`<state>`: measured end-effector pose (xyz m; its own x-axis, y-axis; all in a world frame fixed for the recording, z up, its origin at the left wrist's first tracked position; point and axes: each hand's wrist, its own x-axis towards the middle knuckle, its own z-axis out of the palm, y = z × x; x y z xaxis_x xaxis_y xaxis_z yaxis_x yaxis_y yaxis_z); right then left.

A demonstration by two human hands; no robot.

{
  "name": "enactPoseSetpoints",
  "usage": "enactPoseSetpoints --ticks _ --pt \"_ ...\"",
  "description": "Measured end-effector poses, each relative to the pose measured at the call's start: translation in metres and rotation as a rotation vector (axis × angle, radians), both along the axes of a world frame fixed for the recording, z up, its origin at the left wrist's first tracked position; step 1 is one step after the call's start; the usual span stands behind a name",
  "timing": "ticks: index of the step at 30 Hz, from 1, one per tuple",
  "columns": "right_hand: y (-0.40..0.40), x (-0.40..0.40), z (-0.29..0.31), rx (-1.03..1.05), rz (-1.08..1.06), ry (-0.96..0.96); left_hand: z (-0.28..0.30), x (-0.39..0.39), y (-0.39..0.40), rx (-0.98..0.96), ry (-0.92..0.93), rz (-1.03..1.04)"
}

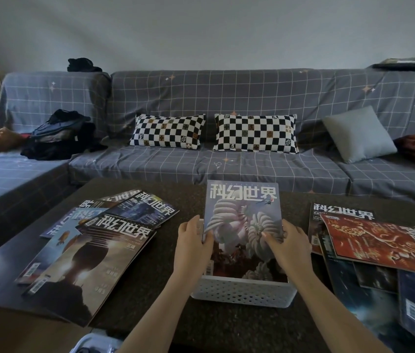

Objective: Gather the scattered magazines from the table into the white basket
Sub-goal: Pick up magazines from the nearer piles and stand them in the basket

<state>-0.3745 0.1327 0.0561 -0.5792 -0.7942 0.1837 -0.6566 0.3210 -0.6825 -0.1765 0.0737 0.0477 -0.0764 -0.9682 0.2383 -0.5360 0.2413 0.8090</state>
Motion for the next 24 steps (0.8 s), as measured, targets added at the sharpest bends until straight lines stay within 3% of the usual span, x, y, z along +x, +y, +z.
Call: enactPoseSetpoints --ticks 4,11,18,24 --pt "0.005 0.015 0.006 -0.171 0.028 0.041 0.002 0.016 0.003 -0.021 0.089 0.002" --pt "-0.012 0.094 0.022 -0.336 0.361 -0.036 0.011 0.077 -0.002 -0.082 0.07 0.082" --pt "-0.041 0.187 0.003 -0.274 0.574 -0.154 -0.005 0.157 -0.011 -0.019 0.031 0.258" --pt "-0.069 0.241 -0.026 -0.089 0.64 -0.181 -0.035 0.207 -0.028 0.013 -0.033 0.326"
